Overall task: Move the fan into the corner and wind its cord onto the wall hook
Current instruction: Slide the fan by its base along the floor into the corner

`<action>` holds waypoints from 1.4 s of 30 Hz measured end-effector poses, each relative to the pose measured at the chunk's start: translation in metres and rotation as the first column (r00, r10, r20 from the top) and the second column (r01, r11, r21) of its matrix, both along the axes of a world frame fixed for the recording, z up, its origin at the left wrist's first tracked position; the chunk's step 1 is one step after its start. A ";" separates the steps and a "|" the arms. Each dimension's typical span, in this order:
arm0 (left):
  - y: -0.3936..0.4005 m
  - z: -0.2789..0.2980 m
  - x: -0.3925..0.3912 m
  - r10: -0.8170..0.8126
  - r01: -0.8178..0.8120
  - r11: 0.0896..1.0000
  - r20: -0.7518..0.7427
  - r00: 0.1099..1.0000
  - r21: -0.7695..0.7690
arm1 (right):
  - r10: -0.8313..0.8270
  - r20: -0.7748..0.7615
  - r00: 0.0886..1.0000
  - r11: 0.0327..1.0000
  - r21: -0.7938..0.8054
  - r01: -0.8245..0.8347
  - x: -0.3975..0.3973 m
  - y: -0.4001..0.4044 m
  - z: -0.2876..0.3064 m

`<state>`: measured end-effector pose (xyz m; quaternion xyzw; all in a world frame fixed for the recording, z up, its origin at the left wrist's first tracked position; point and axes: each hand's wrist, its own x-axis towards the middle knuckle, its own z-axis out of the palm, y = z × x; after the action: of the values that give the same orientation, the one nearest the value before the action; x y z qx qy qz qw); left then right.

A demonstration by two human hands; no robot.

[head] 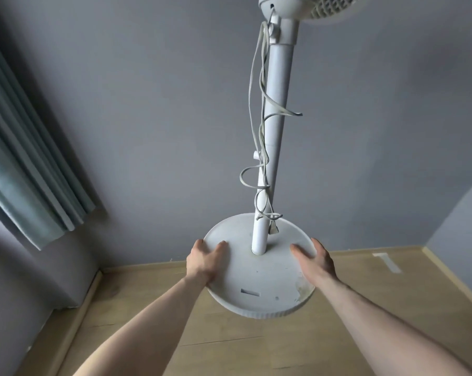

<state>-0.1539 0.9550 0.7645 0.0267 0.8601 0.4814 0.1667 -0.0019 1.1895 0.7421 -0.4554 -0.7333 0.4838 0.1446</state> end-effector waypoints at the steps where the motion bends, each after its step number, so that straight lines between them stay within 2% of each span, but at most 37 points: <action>1: 0.015 0.000 0.001 -0.001 0.001 1.000 0.001 1.000 0.002 | 0.001 -0.004 1.000 1.000 -0.002 -0.001 0.002 0.012 0.003; 20: 0.301 -0.014 -0.007 -0.162 0.157 0.986 0.090 0.983 0.059 | -0.193 0.015 0.981 0.980 -0.053 0.194 0.036 0.258 0.004; 27: 0.412 -0.026 0.038 -0.189 0.185 0.981 0.099 0.977 0.053 | -0.210 0.006 0.978 0.976 -0.055 0.210 0.085 0.366 -0.007; 33: 0.519 -0.039 0.107 -0.132 0.124 0.990 0.123 0.984 0.070 | -0.153 0.029 0.988 0.987 -0.046 0.154 0.150 0.481 -0.018; 42: 0.645 -0.041 0.177 -0.111 0.102 0.992 0.128 0.986 0.074 | -0.115 0.038 0.993 0.991 -0.062 0.118 0.218 0.609 -0.023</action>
<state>0.0227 1.6005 0.7240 0.0465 0.8279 0.5011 0.2476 0.2165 1.7980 0.7190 -0.5101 -0.6919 0.4899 0.1452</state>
